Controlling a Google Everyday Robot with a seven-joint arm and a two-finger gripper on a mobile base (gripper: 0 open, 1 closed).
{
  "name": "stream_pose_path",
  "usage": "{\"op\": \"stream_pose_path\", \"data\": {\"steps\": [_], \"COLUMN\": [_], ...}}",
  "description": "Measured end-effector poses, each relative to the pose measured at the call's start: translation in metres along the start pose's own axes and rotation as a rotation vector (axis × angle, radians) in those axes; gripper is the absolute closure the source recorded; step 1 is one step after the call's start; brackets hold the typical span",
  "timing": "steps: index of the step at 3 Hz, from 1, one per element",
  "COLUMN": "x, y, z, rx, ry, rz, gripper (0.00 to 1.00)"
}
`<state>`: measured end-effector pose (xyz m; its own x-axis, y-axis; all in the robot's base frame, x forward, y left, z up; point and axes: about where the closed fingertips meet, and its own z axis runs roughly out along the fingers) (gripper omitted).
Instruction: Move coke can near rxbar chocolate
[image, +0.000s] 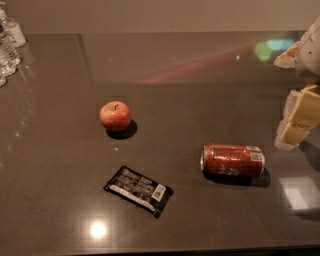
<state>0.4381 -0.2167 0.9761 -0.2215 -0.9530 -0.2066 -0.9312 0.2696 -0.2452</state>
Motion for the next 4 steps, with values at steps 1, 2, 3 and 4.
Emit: {"op": "stream_pose_path", "data": {"steps": [1, 2, 3, 4], "x": [0.000, 0.000, -0.001, -0.002], "y": [0.000, 0.000, 0.018, 0.041], "z": [0.000, 0.000, 0.022, 0.050], "rx": [0.000, 0.000, -0.060, -0.133], "ry": [0.000, 0.000, 0.002, 0.007], "rz": [0.000, 0.000, -0.034, -0.077], "gripper": [0.00, 0.00, 0.00, 0.00]}}
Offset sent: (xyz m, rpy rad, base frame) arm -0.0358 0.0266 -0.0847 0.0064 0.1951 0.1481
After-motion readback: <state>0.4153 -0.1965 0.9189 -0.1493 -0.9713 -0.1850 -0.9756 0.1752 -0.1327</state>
